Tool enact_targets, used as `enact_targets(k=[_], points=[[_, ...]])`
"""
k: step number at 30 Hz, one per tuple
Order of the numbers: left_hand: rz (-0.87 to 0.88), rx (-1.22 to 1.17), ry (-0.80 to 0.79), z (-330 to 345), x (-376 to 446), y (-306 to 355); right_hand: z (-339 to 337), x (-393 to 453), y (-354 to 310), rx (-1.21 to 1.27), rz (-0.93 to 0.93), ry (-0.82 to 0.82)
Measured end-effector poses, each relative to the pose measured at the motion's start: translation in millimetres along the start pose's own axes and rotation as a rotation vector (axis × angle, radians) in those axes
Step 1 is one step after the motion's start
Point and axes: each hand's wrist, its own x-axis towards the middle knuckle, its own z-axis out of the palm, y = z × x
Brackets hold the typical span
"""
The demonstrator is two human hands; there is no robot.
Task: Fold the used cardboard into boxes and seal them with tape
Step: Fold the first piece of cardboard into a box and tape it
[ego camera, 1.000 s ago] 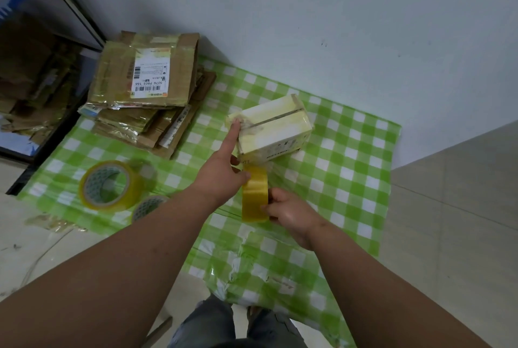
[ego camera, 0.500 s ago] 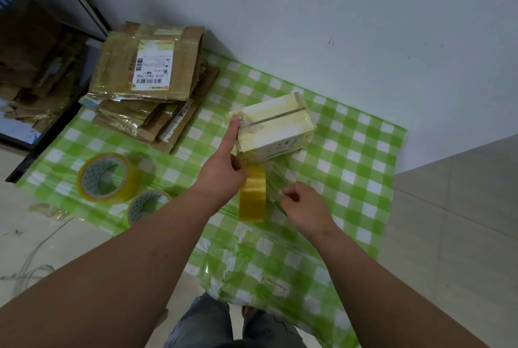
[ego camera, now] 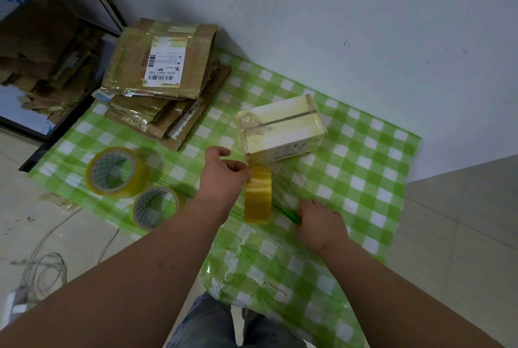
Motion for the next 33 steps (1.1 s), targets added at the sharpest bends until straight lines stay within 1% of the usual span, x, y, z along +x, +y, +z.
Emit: enact_targets(k=[3,7,9,12,15,18,22,27,33], points=[[-0.078,-0.068,-0.025,2.4,1.9,-4.5,-4.7,0.6,1.6,0.206,0.039,-0.022],[-0.142,-0.125,-0.051,5.3,0.3,-7.9,-20.7,-2.0,10.6,0.626,0.143,0.052],[-0.168,-0.143,-0.044,6.4,-0.6,-8.8,-37.3,-8.5,11.2,0.791,0.128,0.092],[-0.201,-0.199,-0.060,6.5,-2.6,-11.4,-61.5,-19.6,2.5,0.886,0.000,0.103],[-0.210,-0.275,-0.077,6.3,-6.4,-12.0,-72.9,-24.0,-11.4,0.806,-0.146,0.120],[-0.222,-0.324,-0.073,5.7,-9.0,-12.6,-75.1,-21.5,-23.2,0.680,-0.219,0.148],[-0.229,-0.358,-0.067,4.9,-10.1,-14.3,-78.4,-19.1,-33.3,0.528,-0.261,0.179],[-0.213,-0.367,-0.067,5.7,-11.2,-14.8,-83.5,-15.5,-42.3,0.410,-0.299,0.230],[-0.185,-0.359,-0.055,6.7,-11.4,-14.4,-86.7,-12.4,-47.5,0.304,-0.295,0.236]])
